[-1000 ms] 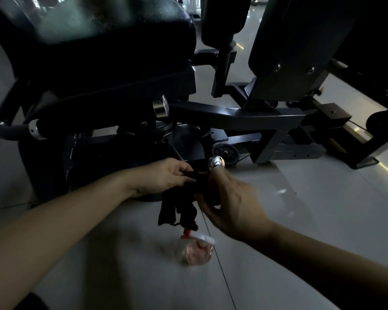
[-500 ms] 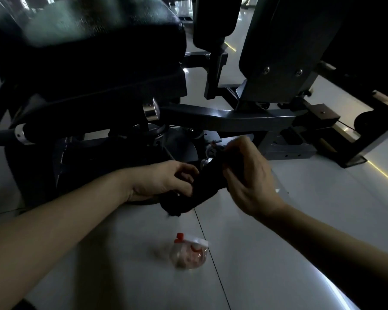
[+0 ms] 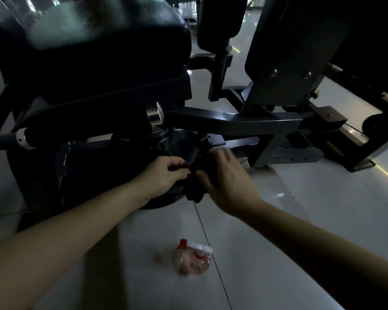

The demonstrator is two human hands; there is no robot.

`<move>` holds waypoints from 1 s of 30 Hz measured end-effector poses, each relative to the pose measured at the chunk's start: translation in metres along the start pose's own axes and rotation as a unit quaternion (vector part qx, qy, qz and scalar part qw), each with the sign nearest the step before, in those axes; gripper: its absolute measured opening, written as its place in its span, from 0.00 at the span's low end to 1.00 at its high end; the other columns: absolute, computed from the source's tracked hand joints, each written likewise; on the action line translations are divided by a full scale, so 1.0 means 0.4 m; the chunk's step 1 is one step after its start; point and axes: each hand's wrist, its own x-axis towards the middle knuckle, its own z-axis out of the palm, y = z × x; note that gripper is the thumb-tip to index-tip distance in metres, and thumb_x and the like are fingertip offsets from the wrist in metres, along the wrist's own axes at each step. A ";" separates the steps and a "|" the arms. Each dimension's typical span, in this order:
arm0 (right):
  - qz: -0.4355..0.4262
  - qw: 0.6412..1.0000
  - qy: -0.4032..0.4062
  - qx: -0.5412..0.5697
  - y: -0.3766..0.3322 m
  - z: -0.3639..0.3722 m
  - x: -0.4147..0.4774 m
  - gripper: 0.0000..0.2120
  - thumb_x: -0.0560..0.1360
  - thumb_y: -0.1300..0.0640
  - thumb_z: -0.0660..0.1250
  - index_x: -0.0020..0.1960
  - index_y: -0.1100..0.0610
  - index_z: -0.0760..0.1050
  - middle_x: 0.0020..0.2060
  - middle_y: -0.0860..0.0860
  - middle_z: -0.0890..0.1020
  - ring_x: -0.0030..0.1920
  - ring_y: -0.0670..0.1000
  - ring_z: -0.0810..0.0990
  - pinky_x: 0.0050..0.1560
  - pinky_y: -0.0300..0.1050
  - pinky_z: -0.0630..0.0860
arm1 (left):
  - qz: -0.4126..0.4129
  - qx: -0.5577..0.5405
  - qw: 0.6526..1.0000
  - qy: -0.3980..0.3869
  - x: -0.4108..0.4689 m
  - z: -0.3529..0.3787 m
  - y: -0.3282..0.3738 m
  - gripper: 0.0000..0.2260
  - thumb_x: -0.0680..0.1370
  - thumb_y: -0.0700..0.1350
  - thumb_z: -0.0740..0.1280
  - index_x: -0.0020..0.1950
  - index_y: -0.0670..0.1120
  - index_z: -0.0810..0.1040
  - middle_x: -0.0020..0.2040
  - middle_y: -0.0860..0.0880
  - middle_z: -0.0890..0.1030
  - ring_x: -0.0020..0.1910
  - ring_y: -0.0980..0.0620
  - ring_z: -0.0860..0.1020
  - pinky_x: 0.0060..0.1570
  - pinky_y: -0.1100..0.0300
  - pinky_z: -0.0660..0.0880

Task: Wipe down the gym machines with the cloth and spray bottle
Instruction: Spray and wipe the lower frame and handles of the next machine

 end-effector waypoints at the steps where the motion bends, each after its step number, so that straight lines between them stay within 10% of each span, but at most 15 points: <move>1: -0.049 0.996 -0.007 -0.079 0.011 0.021 0.007 0.23 0.78 0.40 0.59 0.68 0.51 0.65 0.60 0.51 0.72 0.55 0.48 0.74 0.52 0.45 0.79 | -0.004 -0.006 1.000 0.004 0.002 0.002 -0.004 0.06 0.81 0.39 0.67 0.55 0.42 0.83 0.49 0.42 0.85 0.47 0.53 0.83 0.41 0.72 0.77; 7: -0.122 0.967 0.036 -0.220 0.046 0.031 0.056 0.18 0.81 0.40 0.50 0.56 0.53 0.67 0.41 0.52 0.76 0.29 0.51 0.73 0.26 0.47 0.72 | -0.007 0.005 0.999 0.031 0.028 0.005 -0.029 0.07 0.80 0.35 0.67 0.56 0.39 0.82 0.50 0.38 0.84 0.41 0.57 0.81 0.38 0.75 0.74; 17: 0.224 0.972 -0.053 0.036 -0.011 0.042 0.100 0.22 0.74 0.39 0.49 0.50 0.53 0.73 0.37 0.53 0.80 0.37 0.54 0.81 0.40 0.56 0.83 | 0.191 0.360 0.912 0.050 0.067 0.002 -0.067 0.16 0.74 0.39 0.69 0.61 0.50 0.81 0.55 0.55 0.76 0.57 0.51 0.71 0.59 0.52 0.69; 30: -0.235 0.941 -0.069 -0.234 0.076 -0.013 0.086 0.22 0.76 0.36 0.53 0.60 0.52 0.65 0.40 0.51 0.76 0.29 0.48 0.72 0.29 0.42 0.68 | 0.137 0.272 0.953 -0.002 0.070 -0.016 -0.065 0.10 0.72 0.40 0.66 0.51 0.50 0.80 0.48 0.54 0.76 0.50 0.55 0.76 0.52 0.53 0.77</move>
